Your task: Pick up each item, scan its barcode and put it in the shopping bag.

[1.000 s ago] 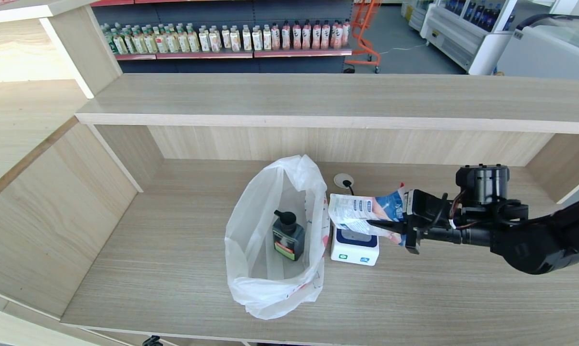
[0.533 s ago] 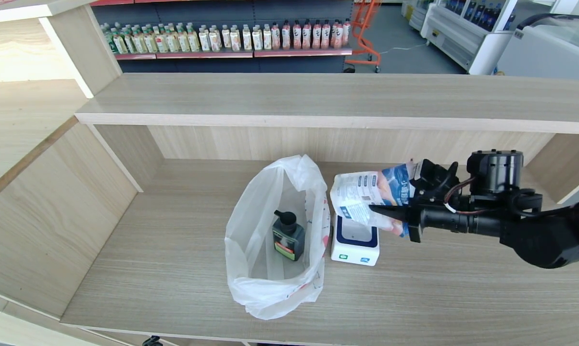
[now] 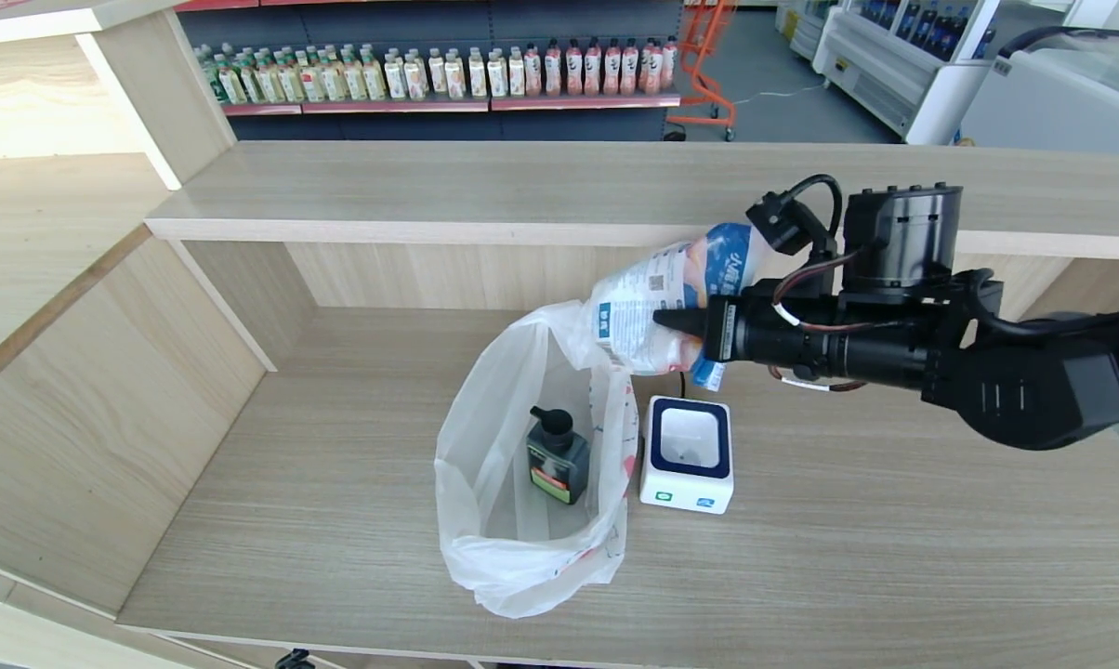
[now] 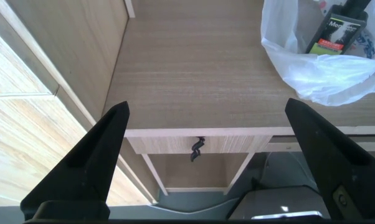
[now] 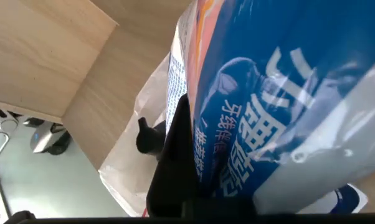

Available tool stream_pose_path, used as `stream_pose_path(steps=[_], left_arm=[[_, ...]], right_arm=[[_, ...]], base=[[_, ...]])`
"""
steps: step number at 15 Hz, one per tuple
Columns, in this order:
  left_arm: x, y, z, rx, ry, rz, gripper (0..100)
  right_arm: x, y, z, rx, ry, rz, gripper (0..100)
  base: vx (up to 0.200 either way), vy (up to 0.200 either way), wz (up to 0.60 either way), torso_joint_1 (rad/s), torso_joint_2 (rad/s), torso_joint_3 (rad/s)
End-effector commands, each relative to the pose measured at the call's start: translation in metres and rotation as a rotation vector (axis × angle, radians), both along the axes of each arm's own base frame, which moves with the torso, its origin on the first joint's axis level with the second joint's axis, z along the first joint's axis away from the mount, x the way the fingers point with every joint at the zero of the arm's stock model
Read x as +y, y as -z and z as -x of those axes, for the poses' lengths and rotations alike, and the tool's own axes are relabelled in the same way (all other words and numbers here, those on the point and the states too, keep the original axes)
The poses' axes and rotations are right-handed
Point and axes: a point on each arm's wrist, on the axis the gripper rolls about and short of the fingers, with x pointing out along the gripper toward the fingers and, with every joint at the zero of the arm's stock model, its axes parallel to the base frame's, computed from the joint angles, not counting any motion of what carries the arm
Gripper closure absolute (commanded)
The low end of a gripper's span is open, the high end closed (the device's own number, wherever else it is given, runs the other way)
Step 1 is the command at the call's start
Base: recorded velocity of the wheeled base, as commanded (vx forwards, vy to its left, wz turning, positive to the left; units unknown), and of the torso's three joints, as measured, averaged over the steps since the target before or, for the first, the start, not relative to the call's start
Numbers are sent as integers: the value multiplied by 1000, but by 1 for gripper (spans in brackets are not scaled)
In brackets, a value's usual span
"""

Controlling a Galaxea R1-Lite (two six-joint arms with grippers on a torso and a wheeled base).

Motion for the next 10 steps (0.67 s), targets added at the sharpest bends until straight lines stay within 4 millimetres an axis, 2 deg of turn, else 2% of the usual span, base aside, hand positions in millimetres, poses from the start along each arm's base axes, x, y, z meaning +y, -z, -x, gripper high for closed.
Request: stream_pose_path(steps=[1, 4, 10], left_arm=[[0, 0, 0, 2, 0, 0, 0], [0, 0, 0, 2, 0, 0, 0], [0, 0, 0, 2, 0, 0, 0]], right_arm=[[27, 29, -14, 71, -36, 23, 100], [40, 56, -28, 67, -58, 69, 100], [66, 84, -42, 83, -96, 81, 100]], base=[[0, 0, 0, 0, 0, 0], [0, 0, 0, 0, 0, 0], [0, 0, 0, 0, 0, 0]])
